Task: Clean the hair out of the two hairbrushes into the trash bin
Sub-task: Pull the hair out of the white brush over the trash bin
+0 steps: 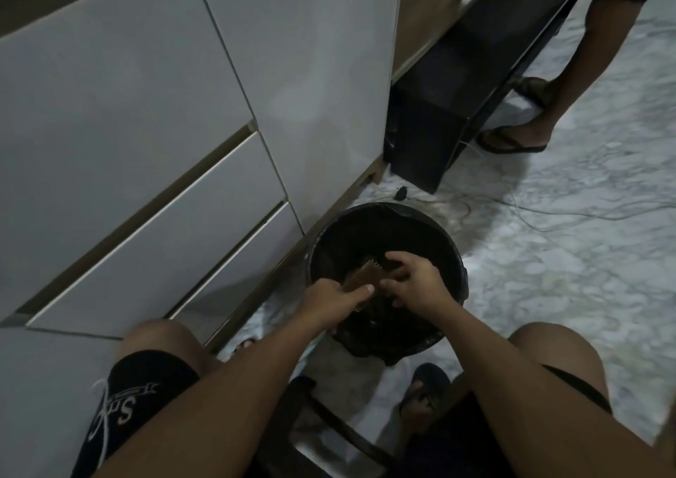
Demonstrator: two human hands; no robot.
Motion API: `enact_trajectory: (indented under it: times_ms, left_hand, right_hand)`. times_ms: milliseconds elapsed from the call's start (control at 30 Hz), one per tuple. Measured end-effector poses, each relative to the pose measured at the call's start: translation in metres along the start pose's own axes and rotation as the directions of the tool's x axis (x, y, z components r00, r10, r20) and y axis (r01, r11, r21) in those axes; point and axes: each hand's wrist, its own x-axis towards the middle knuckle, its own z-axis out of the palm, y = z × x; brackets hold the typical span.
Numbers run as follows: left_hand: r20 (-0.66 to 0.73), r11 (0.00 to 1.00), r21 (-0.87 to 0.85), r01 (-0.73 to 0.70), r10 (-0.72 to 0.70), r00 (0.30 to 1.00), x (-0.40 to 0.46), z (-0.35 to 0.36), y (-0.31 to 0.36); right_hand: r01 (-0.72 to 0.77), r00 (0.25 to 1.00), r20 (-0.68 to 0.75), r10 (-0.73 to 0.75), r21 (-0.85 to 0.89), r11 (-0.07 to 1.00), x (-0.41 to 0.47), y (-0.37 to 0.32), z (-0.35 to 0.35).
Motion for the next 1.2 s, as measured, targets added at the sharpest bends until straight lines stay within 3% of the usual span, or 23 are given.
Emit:
enact_trajectory:
  times_ms: [167,333,467,567,700,767,900,1000,1200]
  left_hand:
    - [-0.018,1.000,0.028,0.011,-0.011,1.000,0.010,0.002,-0.005]
    - [-0.055,0.999,-0.017,0.048,-0.049,0.997,0.015,-0.008,-0.009]
    - [-0.039,0.999,-0.012,0.046,-0.046,0.998,0.015,-0.011,-0.008]
    - [-0.019,0.999,0.047,0.024,-0.023,1.000,0.014,-0.010,-0.006]
    - [0.005,0.998,0.065,0.007,-0.007,1.000,0.014,-0.008,-0.003]
    - [0.007,0.997,0.075,0.003,-0.004,1.000,0.014,-0.009,-0.003]
    - [0.010,0.997,0.072,-0.002,0.001,1.000,0.016,-0.015,-0.004]
    - [0.029,0.997,0.081,-0.015,0.013,0.999,0.017,-0.018,-0.004]
    - [0.003,0.990,0.134,-0.046,0.046,0.999,0.019,-0.015,0.002]
  right_hand:
    - [0.065,0.995,-0.070,-0.070,-0.074,0.995,0.007,0.003,-0.003]
    - [-0.071,0.963,-0.243,0.114,0.180,0.981,0.019,0.003,-0.015]
    - [-0.072,0.990,-0.106,0.097,0.219,0.973,0.017,-0.001,-0.010]
    - [0.000,0.999,0.042,-0.004,0.091,0.996,0.014,-0.007,-0.004]
    - [0.168,0.986,0.021,-0.166,-0.134,0.977,0.011,-0.007,0.003]
    - [0.117,0.990,-0.069,-0.125,-0.109,0.987,0.013,-0.004,0.003]
    - [-0.033,0.956,-0.286,0.060,0.097,0.995,0.024,0.004,-0.001]
    - [-0.078,0.926,-0.338,0.166,0.257,0.963,0.026,0.002,-0.004]
    - [-0.050,0.998,0.048,0.044,0.123,0.991,0.019,-0.002,0.001]
